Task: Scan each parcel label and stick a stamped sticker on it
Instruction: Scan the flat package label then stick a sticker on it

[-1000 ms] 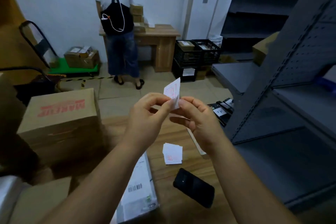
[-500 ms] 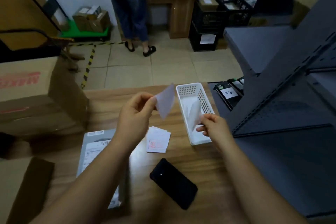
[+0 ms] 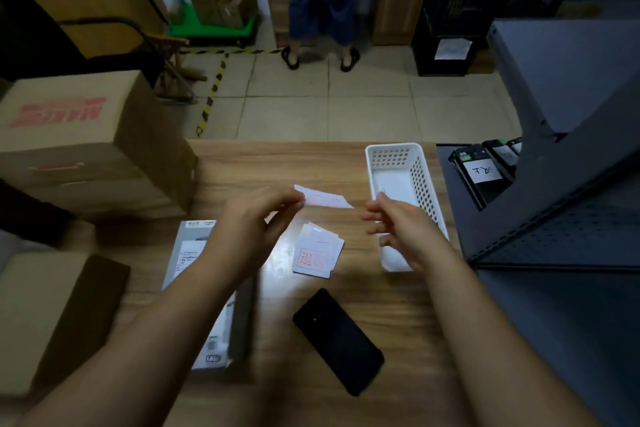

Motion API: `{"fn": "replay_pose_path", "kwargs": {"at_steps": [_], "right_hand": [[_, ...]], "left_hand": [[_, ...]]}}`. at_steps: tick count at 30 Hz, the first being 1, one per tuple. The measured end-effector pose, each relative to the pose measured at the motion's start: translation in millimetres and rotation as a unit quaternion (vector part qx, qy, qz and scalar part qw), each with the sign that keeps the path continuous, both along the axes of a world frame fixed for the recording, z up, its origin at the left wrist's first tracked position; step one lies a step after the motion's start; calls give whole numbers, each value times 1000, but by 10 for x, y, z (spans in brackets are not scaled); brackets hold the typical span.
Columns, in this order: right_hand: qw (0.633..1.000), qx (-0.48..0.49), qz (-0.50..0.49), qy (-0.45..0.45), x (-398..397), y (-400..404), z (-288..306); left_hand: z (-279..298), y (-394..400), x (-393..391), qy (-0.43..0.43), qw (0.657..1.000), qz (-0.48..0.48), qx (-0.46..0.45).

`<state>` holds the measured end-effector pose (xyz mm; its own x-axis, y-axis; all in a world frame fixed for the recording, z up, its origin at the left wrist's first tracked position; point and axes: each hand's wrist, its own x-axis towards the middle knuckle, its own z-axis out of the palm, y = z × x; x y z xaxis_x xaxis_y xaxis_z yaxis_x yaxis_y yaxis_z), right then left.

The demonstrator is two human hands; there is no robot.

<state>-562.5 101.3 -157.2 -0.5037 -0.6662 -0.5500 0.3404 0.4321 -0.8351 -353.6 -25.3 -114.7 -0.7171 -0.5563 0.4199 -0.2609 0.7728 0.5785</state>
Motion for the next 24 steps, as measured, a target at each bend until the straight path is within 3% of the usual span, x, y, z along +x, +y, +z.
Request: {"fn": "replay_pose_path", "kwargs": {"at_steps": [1, 3, 9, 15, 20, 24], "right_hand": [[996, -30, 23, -84, 117, -72, 103], [984, -71, 76, -145, 346, -187, 286], [991, -95, 54, -82, 971, -364, 479], [994, -77, 5, 79, 1528, -438, 435], [993, -34, 16, 108, 1988, -348, 175], [992, 19, 30, 124, 2361, -199, -19]], "left_hand": [[15, -12, 67, -5, 999, -25, -43], [53, -40, 232, -13, 993, -52, -103], [96, -158, 888, -19, 987, -60, -150], [-70, -293, 1784, -78, 995, 12, -69], [-452, -278, 2325, -156, 984, 72, 41], [-787, -96, 2464, -285, 948, 75, 121]]}}
